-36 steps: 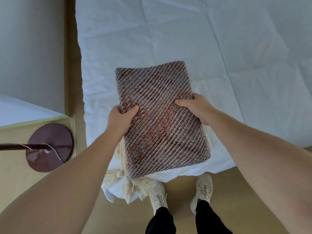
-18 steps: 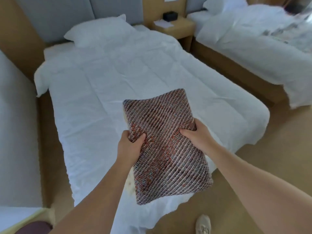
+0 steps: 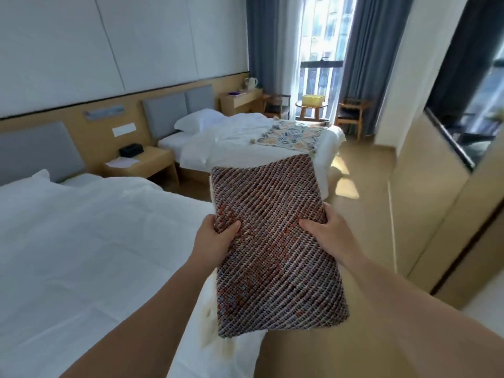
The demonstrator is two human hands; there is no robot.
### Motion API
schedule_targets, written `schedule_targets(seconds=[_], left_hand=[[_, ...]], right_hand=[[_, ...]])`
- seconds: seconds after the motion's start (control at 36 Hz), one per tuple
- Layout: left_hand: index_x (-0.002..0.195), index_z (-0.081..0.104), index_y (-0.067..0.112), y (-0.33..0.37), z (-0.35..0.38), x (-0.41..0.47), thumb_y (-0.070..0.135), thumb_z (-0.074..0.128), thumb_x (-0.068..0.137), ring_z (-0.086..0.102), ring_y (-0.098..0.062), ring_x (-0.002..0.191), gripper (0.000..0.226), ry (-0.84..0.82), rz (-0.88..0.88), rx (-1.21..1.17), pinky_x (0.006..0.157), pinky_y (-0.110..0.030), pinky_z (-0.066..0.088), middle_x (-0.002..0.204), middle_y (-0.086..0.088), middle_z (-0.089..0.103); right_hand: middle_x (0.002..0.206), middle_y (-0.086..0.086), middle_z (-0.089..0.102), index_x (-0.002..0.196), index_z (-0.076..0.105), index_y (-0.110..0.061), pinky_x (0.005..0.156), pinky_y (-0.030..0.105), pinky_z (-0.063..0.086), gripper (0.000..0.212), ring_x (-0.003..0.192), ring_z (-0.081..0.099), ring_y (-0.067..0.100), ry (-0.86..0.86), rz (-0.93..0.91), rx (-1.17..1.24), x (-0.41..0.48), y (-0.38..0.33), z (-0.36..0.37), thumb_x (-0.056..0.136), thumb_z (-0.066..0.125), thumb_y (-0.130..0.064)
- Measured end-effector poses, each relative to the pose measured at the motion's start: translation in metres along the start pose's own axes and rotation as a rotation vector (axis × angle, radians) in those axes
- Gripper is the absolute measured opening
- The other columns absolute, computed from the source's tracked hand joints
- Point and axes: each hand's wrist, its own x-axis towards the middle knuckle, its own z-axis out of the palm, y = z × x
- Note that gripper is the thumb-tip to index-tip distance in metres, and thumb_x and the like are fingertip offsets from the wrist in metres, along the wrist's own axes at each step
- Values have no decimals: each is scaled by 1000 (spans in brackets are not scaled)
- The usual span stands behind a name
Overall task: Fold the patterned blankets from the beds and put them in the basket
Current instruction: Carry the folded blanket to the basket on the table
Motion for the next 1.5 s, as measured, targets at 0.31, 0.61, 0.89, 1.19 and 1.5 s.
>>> schedule_targets(seconds=[0.31,0.61,0.89,1.19,1.5], left_hand=[[113,58,16,65,160,66,45,74,76,68,-15,94,51,-222,97,-93,84,-37,55,105,1,69],[118,55,10,90,245,131,37,73,81,67,-18,98,48,-364,70,-179,84,-36,55,109,-2,68],[103,67,15,103,296,241,25,68,89,71,-17,87,17,-502,121,-212,76,-29,56,100,-2,73],[115,65,11,119,334,372,27,65,91,69,-11,86,29,-583,201,-211,69,-21,55,99,2,72],[111,65,19,121,394,465,38,69,85,71,-19,92,33,-564,161,-209,88,-47,55,101,2,74]], right_hand=[[111,-4,62,125,51,-21,88,33,50,46,99,61,14,197,21,51,47,41,-151,84,72,-26],[116,-6,60,132,49,-22,91,30,45,48,105,59,14,345,33,4,97,65,-212,88,68,-27],[123,-4,60,135,48,-23,96,35,46,52,109,59,16,471,82,-46,196,77,-211,88,68,-30],[115,-7,56,135,46,-22,87,25,39,48,101,54,12,590,104,-66,309,71,-200,91,65,-26],[119,-6,58,134,47,-23,90,29,44,49,107,57,15,565,139,-26,418,104,-220,89,66,-27]])
